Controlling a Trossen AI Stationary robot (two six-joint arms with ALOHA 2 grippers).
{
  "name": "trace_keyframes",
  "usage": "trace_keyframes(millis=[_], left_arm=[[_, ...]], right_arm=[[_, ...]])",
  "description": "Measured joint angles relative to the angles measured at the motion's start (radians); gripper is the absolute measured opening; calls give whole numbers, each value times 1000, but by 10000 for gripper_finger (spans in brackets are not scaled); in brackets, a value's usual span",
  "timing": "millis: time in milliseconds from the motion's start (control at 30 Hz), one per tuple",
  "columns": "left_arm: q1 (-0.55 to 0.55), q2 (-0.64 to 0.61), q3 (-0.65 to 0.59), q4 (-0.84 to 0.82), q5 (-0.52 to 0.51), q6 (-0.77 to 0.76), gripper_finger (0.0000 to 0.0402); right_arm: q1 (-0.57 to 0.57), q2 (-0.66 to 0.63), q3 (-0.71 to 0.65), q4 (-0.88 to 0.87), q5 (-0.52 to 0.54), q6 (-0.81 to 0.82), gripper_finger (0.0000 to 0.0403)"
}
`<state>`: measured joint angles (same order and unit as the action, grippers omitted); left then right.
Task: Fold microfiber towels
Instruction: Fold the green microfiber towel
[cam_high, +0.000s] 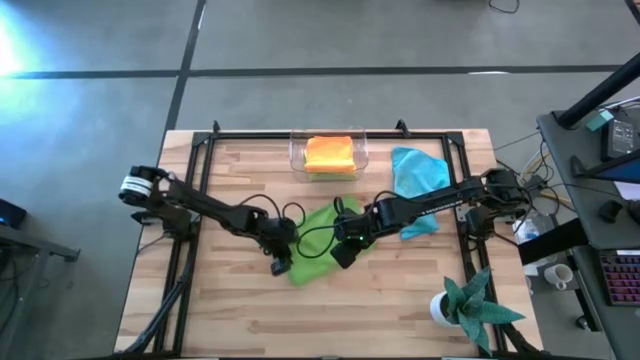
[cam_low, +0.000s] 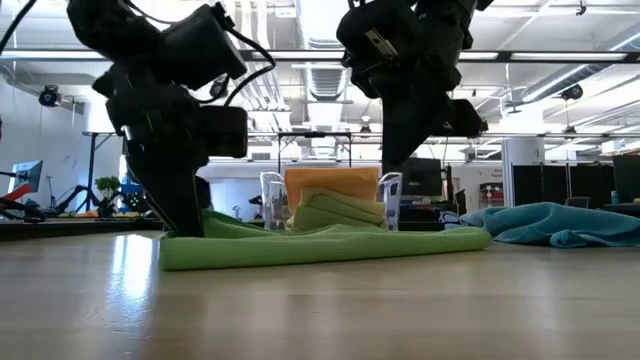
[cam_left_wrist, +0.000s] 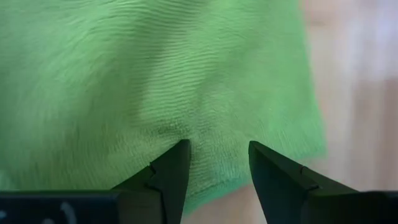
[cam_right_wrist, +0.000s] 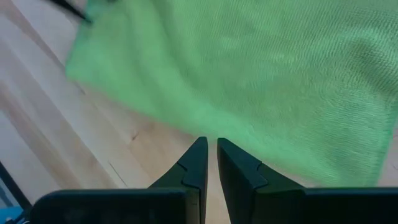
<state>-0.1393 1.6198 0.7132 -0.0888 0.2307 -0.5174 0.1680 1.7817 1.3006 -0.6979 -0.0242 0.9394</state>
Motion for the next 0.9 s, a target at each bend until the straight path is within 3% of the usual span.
trace_keyframes(millis=[133,267,733,900], left_arm=[[-7,49,-4,179,114,-1,153],[-7,44,-2,217,130,-1,153],[-7,-246,0,11,-63,0,153],[-7,-352,0,-80,-84,-1,153]], right_arm=[[0,0,0,0,0,-1,34],[2,0,0,1,-3,7,34],[50,50,-4,13,5,82,33],[41,88,-5,-10,9,80,33]])
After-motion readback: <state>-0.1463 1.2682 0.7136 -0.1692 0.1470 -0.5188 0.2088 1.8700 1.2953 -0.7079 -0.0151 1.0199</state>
